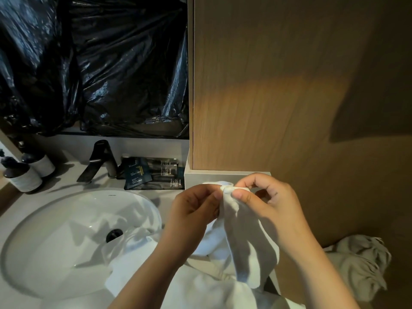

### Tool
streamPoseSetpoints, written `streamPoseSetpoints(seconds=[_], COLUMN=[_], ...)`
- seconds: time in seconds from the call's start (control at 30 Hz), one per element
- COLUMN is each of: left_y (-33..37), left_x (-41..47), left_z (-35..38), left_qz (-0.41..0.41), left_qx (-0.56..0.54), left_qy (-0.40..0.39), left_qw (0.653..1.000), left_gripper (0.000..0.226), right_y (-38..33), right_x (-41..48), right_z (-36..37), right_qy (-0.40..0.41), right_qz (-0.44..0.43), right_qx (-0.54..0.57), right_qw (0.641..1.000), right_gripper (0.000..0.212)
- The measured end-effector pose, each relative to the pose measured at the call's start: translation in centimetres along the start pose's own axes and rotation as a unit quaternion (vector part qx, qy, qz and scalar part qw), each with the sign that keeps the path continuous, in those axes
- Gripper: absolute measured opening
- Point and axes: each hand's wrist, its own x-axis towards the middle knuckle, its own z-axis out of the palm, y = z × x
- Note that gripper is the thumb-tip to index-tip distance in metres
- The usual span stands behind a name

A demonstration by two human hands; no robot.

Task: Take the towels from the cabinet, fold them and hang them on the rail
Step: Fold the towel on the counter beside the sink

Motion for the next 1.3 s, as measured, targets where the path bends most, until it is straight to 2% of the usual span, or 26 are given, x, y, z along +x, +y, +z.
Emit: streamPoseSetpoints(seconds=[0.13,0.27,0.5,0.67,0.77,0.83,0.9,1.03,1.3], left_y=[-0.1,0.1,0.1,1.0,2.2,3.4,5.4,8.9,7.7], left_x=[-0.1,-0.4,-0.6,0.2,1.0,1.9,2.9,4.7,4.4], left_z=[-0.2,-0.1,0.4,-0.2,-0.8,-1.0,-1.0,-1.2,-2.0], left_qz=[0.017,0.032,0.076,0.105,0.112,0.113,0.113,0.177,0.19], left_qx=[0.03,0.043,0.118,0.12,0.131,0.14,0.092,0.1,0.173], left_qy=[-0.008,-0.008,0.094,0.1,0.083,0.067,0.05,0.02,0.077], left_qw=[0.999,0.999,0.986,0.982,0.982,0.981,0.988,0.979,0.963], left_gripper=[0.027,0.018,0.018,0.022,0.026,0.026,0.022,0.018,0.017], right_y=[-0.1,-0.1,-0.7,-0.8,-0.9,-1.4,-2.4,-4.3,-3.1], right_x=[-0.2,-0.4,0.1,0.6,1.3,2.0,2.8,4.5,4.4], right_z=[0.1,0.2,-0.1,-0.6,-0.5,-0.3,-0.2,-0.4,0.7], right_qy=[-0.003,0.008,-0.013,-0.05,-0.07,-0.076,-0.084,-0.08,-0.086], right_qz=[0.003,0.008,-0.01,-0.044,-0.057,-0.063,-0.065,-0.084,-0.075], right_qx=[0.0,-0.01,-0.075,-0.115,-0.072,0.005,0.087,0.181,0.091], right_qw=[1.0,1.0,0.997,0.991,0.993,0.995,0.991,0.977,0.989], right_gripper=[0.01,0.01,0.01,0.014,0.014,0.014,0.014,0.015,0.018])
